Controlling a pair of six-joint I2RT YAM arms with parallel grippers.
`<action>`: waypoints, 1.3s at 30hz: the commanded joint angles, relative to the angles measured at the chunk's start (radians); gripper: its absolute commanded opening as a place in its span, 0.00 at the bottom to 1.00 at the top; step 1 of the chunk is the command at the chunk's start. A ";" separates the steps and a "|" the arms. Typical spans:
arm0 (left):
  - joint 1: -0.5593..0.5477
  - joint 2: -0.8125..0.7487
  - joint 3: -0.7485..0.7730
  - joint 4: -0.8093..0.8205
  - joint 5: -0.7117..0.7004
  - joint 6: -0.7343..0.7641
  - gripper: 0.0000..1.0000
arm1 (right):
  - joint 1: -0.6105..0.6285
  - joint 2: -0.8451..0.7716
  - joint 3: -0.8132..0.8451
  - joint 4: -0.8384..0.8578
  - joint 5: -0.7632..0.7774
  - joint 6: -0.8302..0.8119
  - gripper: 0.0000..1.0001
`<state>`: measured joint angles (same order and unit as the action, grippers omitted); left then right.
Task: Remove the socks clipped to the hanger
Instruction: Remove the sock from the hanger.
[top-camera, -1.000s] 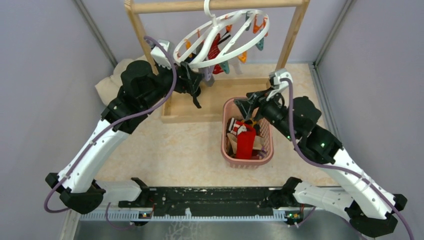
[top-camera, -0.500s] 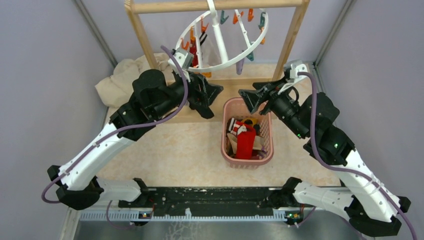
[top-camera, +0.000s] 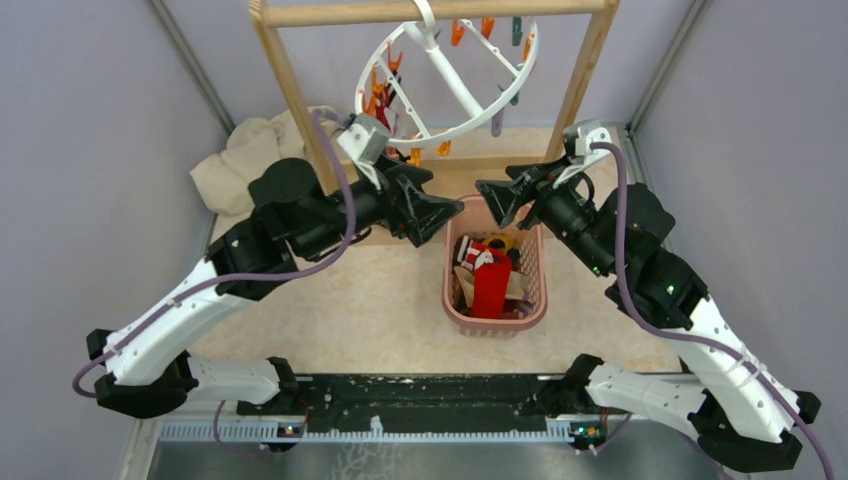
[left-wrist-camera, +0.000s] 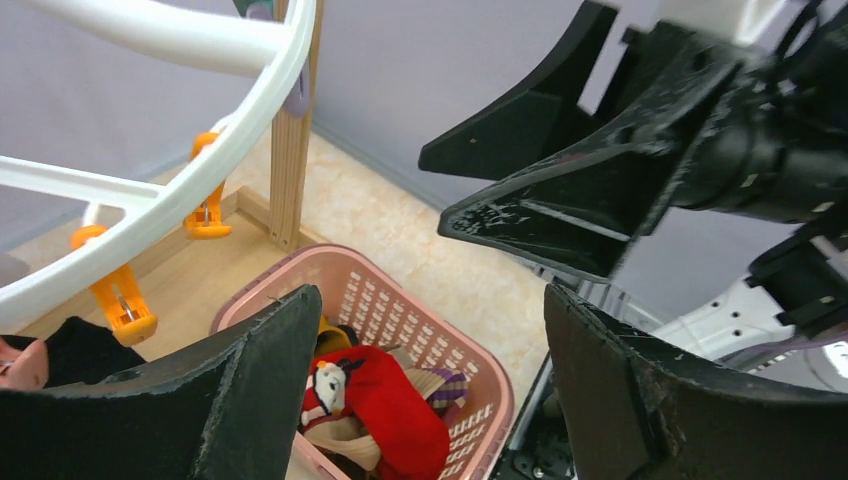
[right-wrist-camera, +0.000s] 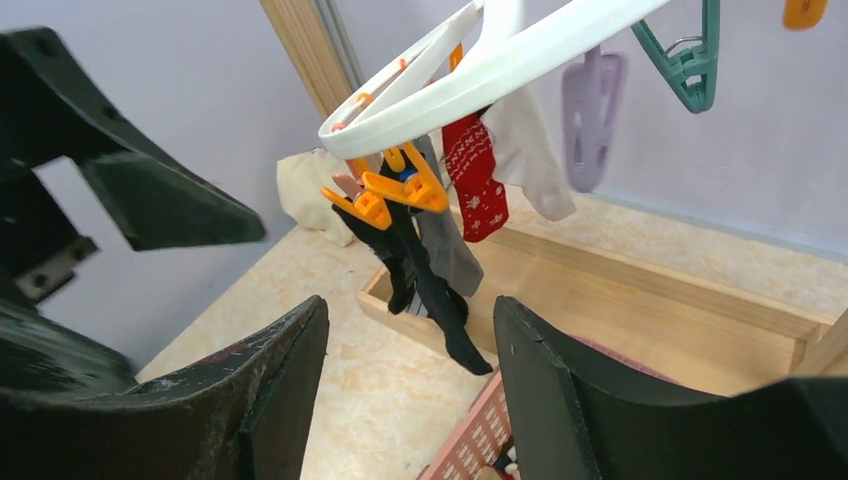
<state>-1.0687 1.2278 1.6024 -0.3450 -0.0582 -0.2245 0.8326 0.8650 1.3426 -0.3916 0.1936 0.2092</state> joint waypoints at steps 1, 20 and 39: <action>-0.017 -0.078 0.021 -0.016 0.045 -0.032 0.88 | -0.006 0.000 -0.022 0.034 -0.011 -0.011 0.63; 0.022 -0.258 -0.337 -0.145 -0.436 -0.065 0.99 | -0.003 0.100 -0.301 0.252 -0.214 -0.015 0.63; 0.662 -0.323 -0.546 -0.001 -0.006 -0.061 0.99 | -0.003 0.220 -0.325 0.355 -0.177 0.012 0.64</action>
<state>-0.5171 0.9218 1.0775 -0.3855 -0.1848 -0.2764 0.8326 1.0897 1.0183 -0.1200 0.0113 0.2050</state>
